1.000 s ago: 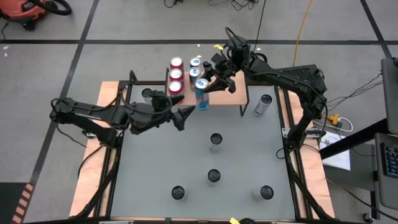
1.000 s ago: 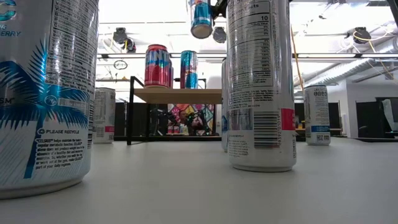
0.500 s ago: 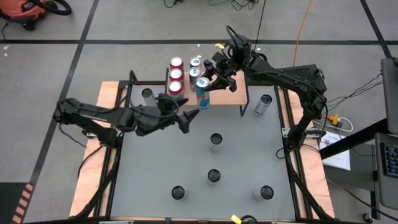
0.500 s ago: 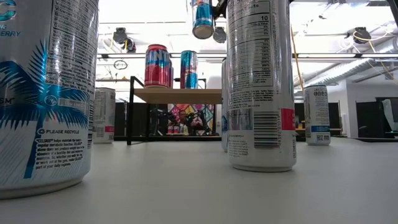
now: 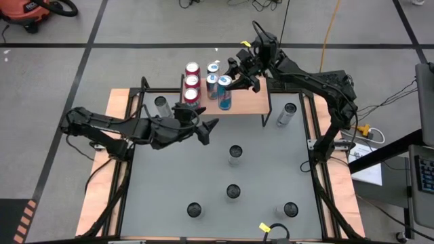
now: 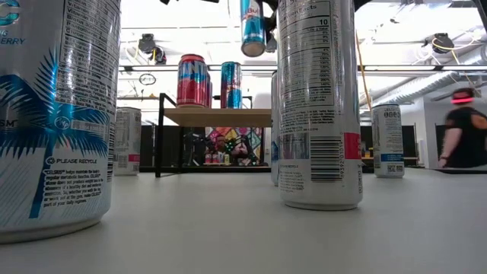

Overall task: Place canned beverage on shelf
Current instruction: Put the blue soda can on the shelf aligned with the other blue soda cans

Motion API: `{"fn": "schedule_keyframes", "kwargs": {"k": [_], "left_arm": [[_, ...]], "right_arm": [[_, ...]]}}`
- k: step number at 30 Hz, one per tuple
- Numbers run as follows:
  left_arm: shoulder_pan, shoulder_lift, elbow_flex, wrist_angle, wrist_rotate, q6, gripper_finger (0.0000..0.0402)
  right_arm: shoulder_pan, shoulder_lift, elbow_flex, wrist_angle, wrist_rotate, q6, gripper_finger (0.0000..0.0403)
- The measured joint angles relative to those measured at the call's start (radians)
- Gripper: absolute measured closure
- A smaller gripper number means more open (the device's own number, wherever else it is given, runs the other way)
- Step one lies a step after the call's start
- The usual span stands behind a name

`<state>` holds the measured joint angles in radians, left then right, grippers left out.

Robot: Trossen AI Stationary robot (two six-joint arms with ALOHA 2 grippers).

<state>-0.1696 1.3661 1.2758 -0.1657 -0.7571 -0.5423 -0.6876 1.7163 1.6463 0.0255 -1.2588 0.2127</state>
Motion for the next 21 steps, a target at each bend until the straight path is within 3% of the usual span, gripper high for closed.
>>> {"fn": "schedule_keyframes", "kwargs": {"k": [8,21], "left_arm": [[0.006,-0.003,0.0,0.004,-0.001,-0.022,0.0043],[0.002,-0.017,0.087,-0.059,0.001,-0.022,0.0043]], "right_arm": [[0.0,0.032,-0.001,-0.118,-0.002,-0.151,0.0202],[-0.001,0.046,-0.002,-0.119,0.0,-0.28,0.0202]]}}
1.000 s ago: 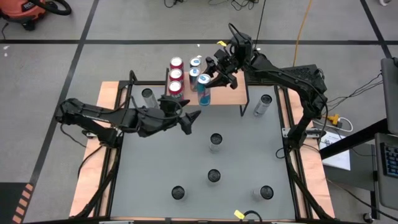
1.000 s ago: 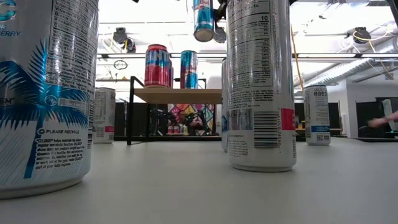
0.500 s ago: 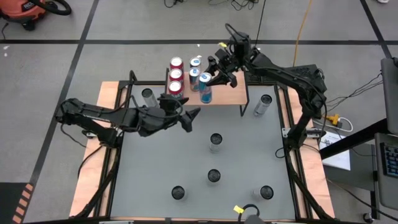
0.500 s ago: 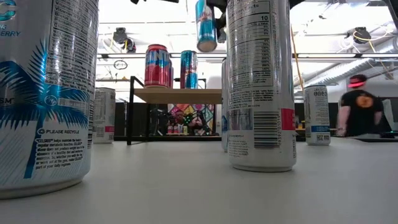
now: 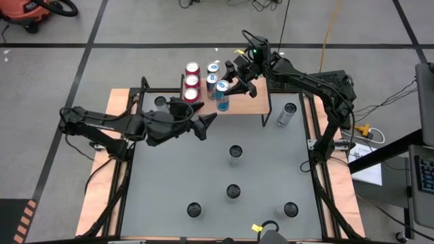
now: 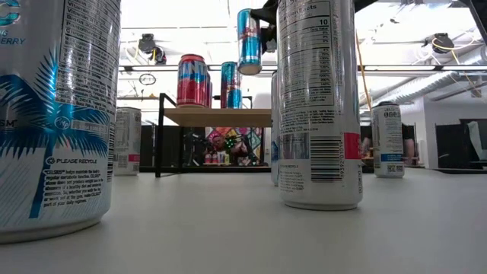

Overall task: Place canned beverage on shelf
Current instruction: Put the blue soda can on the shelf aligned with the other blue soda cans

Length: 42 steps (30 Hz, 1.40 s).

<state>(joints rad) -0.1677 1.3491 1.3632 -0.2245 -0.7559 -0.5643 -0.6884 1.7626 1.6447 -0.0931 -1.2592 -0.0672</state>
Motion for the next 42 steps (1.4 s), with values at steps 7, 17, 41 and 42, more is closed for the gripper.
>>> {"fn": "schedule_keyframes", "kwargs": {"k": [7,17,41,42], "left_arm": [[-0.004,0.0,0.0,0.002,0.008,-0.03,0.0043],[-0.016,0.0,0.0,-0.002,-0.004,-0.032,0.0043],[-0.016,-0.001,0.0,-0.048,-0.009,-0.031,0.0043],[-0.016,-0.001,0.0,-0.053,-0.009,-0.031,0.0043]], "right_arm": [[-0.012,0.0,0.0,-0.003,0.0,-0.092,0.0202],[-0.041,0.0,0.0,-0.017,-0.001,-0.127,0.0202],[-0.001,0.011,0.002,-0.056,0.085,-0.114,0.0202],[0.008,0.015,0.002,-0.055,0.099,-0.122,0.0202]]}}
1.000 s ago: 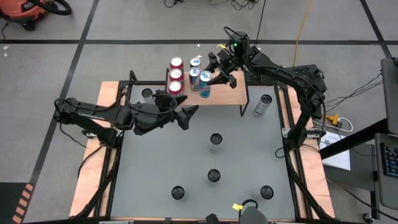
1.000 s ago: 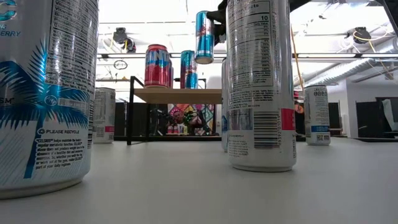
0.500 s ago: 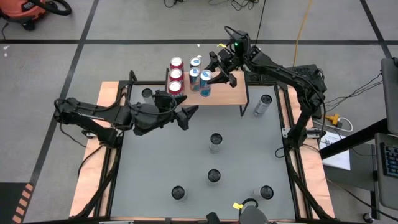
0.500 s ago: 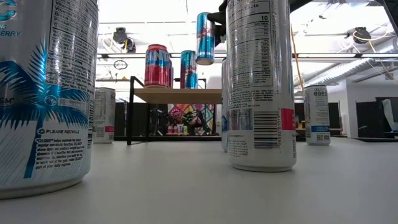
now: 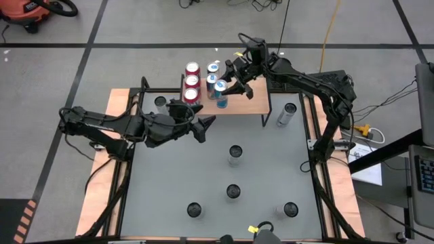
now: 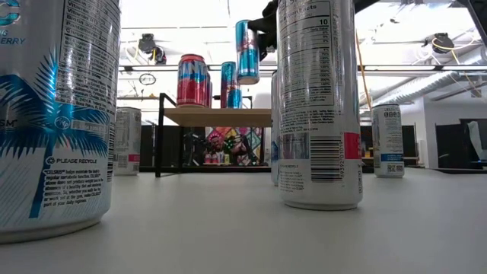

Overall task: Place canned beverage on shelf
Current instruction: Put the blue soda can on the shelf aligned with the other blue soda cans

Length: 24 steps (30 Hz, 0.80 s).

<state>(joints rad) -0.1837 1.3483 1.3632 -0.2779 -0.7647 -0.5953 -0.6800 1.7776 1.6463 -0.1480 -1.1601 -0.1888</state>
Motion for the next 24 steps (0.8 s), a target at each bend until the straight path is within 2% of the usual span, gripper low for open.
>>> {"fn": "schedule_keyframes", "kwargs": {"k": [3,11,24], "left_arm": [[0.0,0.0,0.0,-0.001,0.0,-0.001,0.0043],[0.0,0.0,0.0,0.0,0.0,-0.001,0.0043],[0.0,0.0,0.0,-0.001,0.001,0.0,0.0043]], "right_arm": [[0.019,0.003,0.0,0.001,0.015,-0.008,0.0202],[0.054,0.009,0.0,0.0,0.142,-0.087,0.0202],[0.082,0.068,0.0,0.009,0.139,-0.085,0.0202]]}}
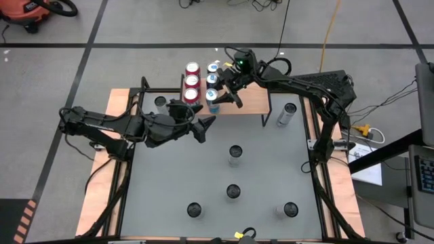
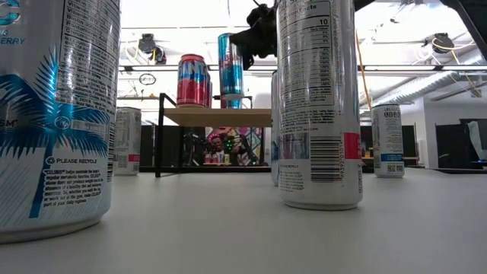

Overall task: Place canned beverage on shelf
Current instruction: Put the blue soda can on the shelf aligned with the other blue soda cans

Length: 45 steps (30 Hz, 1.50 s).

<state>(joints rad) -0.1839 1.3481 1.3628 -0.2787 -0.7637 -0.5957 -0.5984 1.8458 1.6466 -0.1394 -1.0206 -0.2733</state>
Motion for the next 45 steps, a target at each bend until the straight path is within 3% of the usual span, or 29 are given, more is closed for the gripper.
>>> {"fn": "schedule_keyframes", "kwargs": {"k": [8,45], "left_arm": [[0.0,0.0,0.0,0.0,0.0,0.0,0.0043],[0.0,0.0,0.0,-0.002,0.006,0.0,0.0043]], "right_arm": [[-0.002,0.002,0.0,-0.007,0.055,-0.035,0.0202],[0.013,0.029,0.0,-0.025,0.109,-0.032,0.0199]]}}
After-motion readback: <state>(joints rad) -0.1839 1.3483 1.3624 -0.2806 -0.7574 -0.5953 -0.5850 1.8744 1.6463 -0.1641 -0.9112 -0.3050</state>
